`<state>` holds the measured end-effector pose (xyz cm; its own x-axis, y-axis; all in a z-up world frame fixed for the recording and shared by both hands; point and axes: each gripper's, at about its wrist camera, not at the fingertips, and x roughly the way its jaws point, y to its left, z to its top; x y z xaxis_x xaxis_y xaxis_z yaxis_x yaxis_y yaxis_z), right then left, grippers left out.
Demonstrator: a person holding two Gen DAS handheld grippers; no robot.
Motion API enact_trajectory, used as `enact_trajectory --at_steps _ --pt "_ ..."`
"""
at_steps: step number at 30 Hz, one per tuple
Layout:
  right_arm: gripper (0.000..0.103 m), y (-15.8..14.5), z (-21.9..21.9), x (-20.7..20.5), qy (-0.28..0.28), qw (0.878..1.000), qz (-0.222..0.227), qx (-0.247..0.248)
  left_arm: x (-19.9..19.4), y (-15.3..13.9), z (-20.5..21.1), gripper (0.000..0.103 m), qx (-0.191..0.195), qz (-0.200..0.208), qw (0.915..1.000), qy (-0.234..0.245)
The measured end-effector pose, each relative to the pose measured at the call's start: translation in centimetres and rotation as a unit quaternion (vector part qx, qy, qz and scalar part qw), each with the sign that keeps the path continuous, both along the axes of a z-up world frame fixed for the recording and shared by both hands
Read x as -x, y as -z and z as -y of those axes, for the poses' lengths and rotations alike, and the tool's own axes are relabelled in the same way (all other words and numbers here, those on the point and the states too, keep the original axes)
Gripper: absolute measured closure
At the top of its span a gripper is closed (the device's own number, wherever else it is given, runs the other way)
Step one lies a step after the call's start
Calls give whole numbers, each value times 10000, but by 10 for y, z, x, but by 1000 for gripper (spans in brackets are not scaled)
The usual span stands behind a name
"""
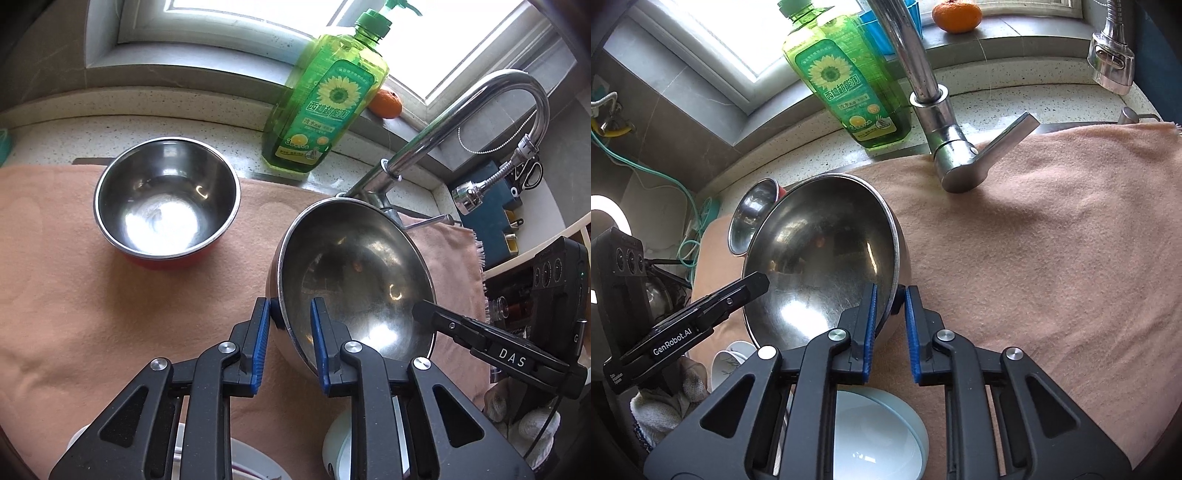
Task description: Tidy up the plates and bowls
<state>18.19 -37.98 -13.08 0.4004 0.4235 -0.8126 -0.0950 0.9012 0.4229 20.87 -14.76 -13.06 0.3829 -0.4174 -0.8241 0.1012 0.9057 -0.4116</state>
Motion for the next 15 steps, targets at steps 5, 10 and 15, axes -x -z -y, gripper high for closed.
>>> enact_trajectory --at_steps 5,10,15 --pt "87 -14 -8 7 -41 9999 123 -22 6 -10 -9 83 8 129 9999 -41" --pt "87 -28 -22 19 -132 9996 227 -63 15 -23 -23 83 30 273 9995 -146" --pt "87 -39 -44 28 -241 9992 322 -84 27 -32 -41 83 14 373 9990 -239"
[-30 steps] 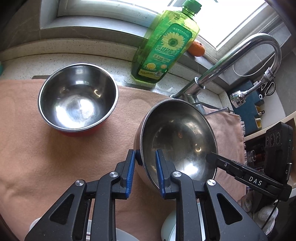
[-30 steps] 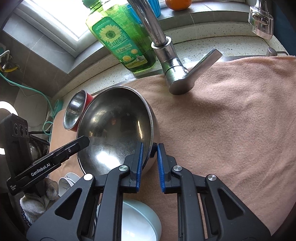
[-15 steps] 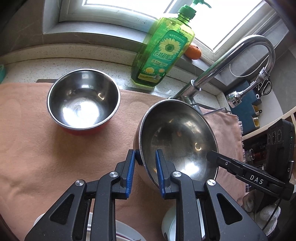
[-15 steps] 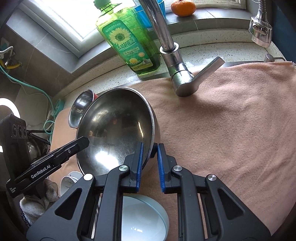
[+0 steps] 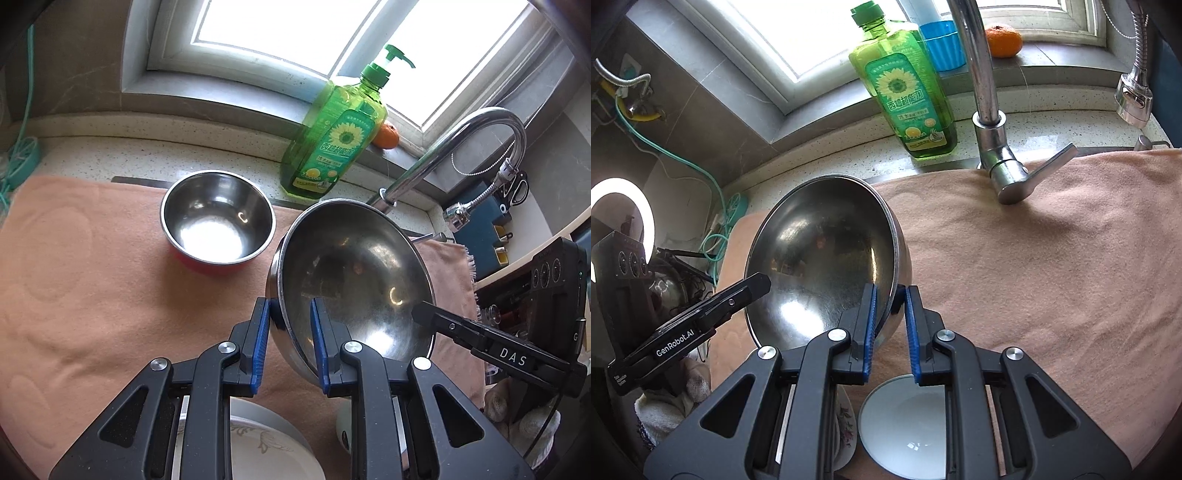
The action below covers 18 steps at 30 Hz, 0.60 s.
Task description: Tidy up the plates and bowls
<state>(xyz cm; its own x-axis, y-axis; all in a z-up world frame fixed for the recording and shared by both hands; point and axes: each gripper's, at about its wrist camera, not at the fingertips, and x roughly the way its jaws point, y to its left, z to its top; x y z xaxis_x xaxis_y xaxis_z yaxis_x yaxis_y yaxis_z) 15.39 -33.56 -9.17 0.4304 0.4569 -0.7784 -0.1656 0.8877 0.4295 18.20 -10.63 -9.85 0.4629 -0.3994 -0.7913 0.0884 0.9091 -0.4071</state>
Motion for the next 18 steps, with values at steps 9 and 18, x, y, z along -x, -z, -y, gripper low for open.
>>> enact_trajectory --at_steps 9,18 --pt "87 -12 -43 14 -266 9996 88 6 20 -10 -42 83 57 98 9995 -285" --pt "87 -16 -97 31 -697 9975 126 -10 46 -18 -89 83 -10 180 9978 -645"
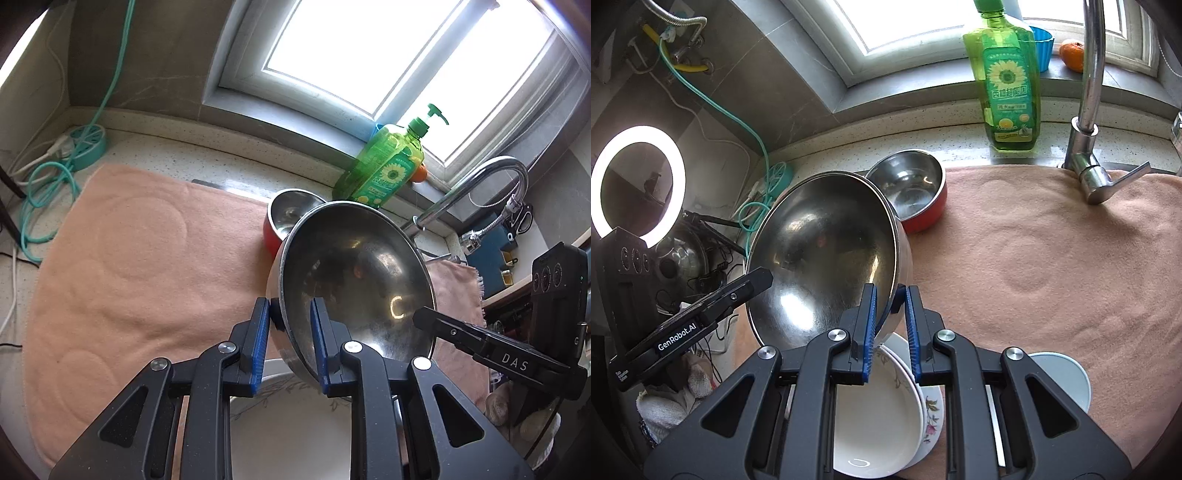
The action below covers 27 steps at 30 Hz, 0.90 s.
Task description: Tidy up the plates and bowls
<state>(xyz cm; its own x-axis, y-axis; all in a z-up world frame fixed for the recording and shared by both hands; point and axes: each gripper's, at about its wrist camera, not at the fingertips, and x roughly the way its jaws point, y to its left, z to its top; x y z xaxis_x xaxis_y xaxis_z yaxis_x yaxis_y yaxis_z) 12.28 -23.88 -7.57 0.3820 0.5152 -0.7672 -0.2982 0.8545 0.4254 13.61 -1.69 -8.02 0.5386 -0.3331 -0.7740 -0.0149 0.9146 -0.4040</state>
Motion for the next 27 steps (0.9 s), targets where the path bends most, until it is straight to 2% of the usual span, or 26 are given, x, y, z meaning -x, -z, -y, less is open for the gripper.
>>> enact_trajectory --at_steps 14,27 --pt "87 12 -97 33 -925 9956 -142 77 57 5 -84 83 44 -80 9965 -827" --pt "86 37 -167 60 -1680 9846 -370 298 110 30 -143 83 137 -370 9872 -1547"
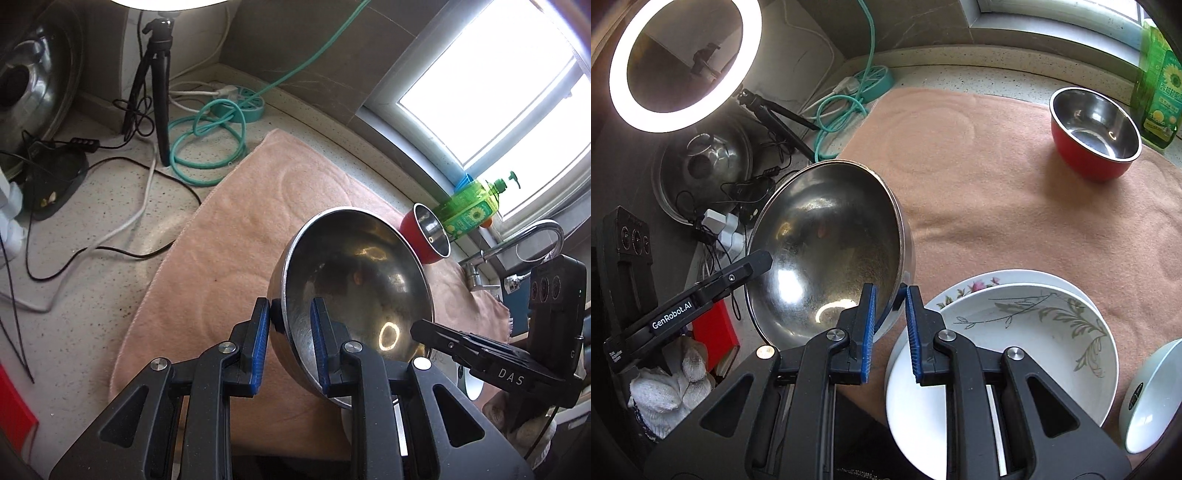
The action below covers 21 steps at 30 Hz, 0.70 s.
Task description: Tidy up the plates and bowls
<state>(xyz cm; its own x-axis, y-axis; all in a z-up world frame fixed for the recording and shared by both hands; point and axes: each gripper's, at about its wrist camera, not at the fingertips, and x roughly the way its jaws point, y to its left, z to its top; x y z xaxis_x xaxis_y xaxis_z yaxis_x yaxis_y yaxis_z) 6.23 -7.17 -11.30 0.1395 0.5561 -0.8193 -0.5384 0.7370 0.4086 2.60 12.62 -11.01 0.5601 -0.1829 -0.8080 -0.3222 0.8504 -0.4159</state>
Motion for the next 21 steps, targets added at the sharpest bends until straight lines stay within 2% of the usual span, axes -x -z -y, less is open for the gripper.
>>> enact_trajectory --at_steps 9,21 --pt "86 21 -22 11 -207 9995 -140 208 21 21 -17 83 91 -236 9995 -205" --pt "86 36 -29 17 -286 9987 -241 352 30 39 -23 83 191 -443 9986 -235"
